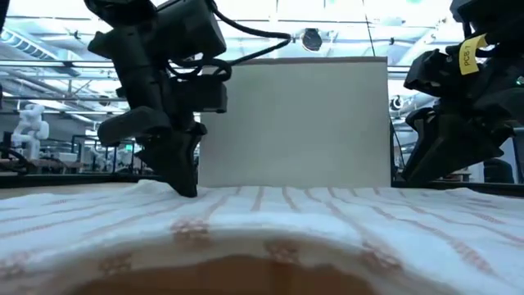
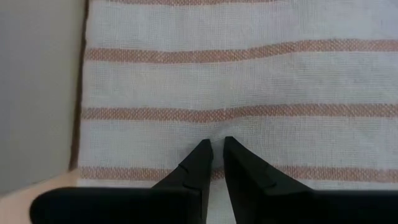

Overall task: Fold towel
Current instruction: Fold the white towel

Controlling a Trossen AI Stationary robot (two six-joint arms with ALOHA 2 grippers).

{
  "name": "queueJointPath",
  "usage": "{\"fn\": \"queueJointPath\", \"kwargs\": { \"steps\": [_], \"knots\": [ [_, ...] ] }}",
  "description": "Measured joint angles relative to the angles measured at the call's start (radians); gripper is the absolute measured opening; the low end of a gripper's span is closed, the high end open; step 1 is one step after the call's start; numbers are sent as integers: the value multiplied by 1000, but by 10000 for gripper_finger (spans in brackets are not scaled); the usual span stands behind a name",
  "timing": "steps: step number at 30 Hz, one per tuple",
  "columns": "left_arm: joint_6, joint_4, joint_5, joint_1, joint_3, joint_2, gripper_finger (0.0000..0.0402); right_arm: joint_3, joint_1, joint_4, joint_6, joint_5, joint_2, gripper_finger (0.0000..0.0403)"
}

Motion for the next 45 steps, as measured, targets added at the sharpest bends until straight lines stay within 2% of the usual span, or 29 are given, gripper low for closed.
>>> {"fn": "queueJointPath", "kwargs": {
  "steps": [5, 10, 16, 21, 25, 30, 36, 45],
  "knots": [
    [-15, -49, 3, -33, 70, -25, 53, 3, 0, 5, -31, -5, -26, 118],
    [-56, -98, 7, -106, 147, -31, 53, 21, 19, -43, -32, -56, -80, 118],
    [1, 176, 11, -218, 167, -20, 53, 42, 41, -330, 118, 57, -151, 118],
    [77, 424, -10, -261, 167, 21, 53, 42, 30, -528, 315, 73, -204, 118],
    [98, 539, -16, -258, 168, 69, 53, 42, 31, -602, 381, 74, -224, 118],
    [109, 707, -4, -248, 168, 137, 53, 42, 31, -617, 374, 70, -227, 119],
    [109, 734, 8, -246, 168, 183, 53, 41, 30, -649, 363, 59, -227, 119],
    [105, 740, 10, -265, 168, 186, 53, 40, 30, -677, 377, 54, -227, 119]
  ]
}}
